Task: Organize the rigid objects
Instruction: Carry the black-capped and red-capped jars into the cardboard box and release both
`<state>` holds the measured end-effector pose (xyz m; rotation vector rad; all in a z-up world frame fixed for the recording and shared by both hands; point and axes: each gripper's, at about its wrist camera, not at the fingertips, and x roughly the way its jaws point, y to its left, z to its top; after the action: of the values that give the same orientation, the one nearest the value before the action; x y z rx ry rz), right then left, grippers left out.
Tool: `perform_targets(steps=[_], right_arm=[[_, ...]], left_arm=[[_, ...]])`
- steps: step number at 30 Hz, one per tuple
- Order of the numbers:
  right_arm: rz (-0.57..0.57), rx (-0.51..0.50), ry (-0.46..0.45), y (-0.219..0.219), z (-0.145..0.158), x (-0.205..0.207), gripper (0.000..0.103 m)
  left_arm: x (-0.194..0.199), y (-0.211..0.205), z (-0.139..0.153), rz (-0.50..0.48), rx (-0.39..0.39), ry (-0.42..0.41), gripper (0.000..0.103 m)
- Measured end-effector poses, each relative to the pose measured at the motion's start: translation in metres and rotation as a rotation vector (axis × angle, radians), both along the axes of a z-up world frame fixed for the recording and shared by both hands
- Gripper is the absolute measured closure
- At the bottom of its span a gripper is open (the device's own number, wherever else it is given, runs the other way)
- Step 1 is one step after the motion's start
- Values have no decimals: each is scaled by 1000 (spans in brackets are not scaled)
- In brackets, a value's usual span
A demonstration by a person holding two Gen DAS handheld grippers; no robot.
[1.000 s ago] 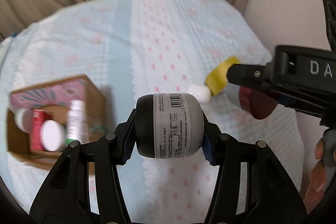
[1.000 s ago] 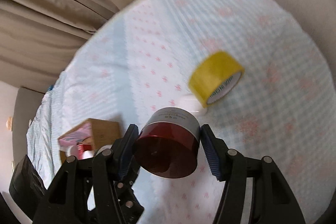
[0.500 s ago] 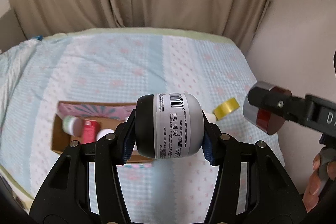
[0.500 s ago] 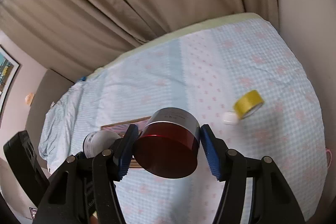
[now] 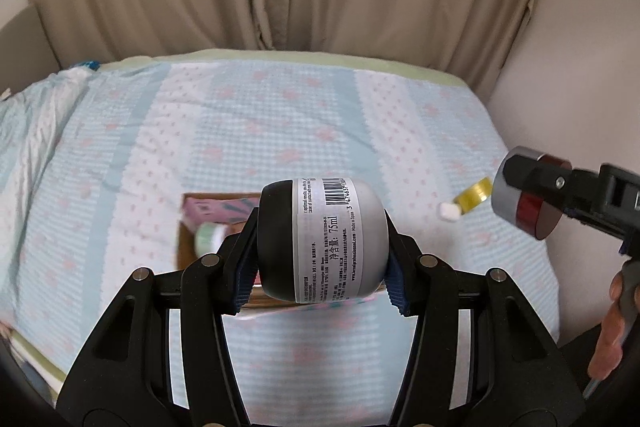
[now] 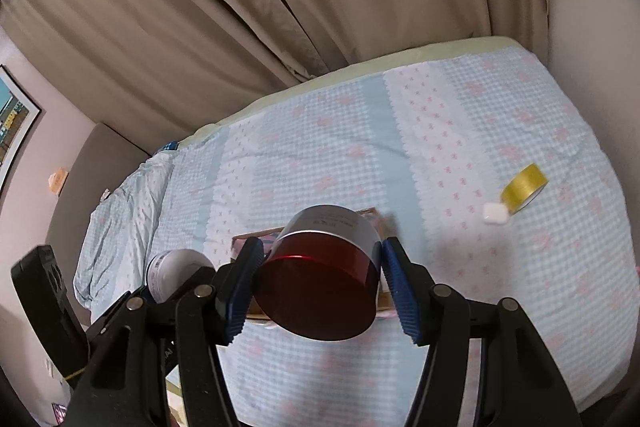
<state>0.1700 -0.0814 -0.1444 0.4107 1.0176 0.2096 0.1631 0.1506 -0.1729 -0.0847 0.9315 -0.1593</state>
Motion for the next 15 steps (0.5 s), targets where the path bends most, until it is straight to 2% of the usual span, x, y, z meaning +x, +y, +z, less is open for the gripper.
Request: perform_targets(steps=[6,15], right_arm=[[-51,24,49,48,-23,12,47],[-43,2,145,98,-67,40,47]], left_arm=[[19,56,-26,-22,17,58,54],[46,96,-78,-23,40,157,54]])
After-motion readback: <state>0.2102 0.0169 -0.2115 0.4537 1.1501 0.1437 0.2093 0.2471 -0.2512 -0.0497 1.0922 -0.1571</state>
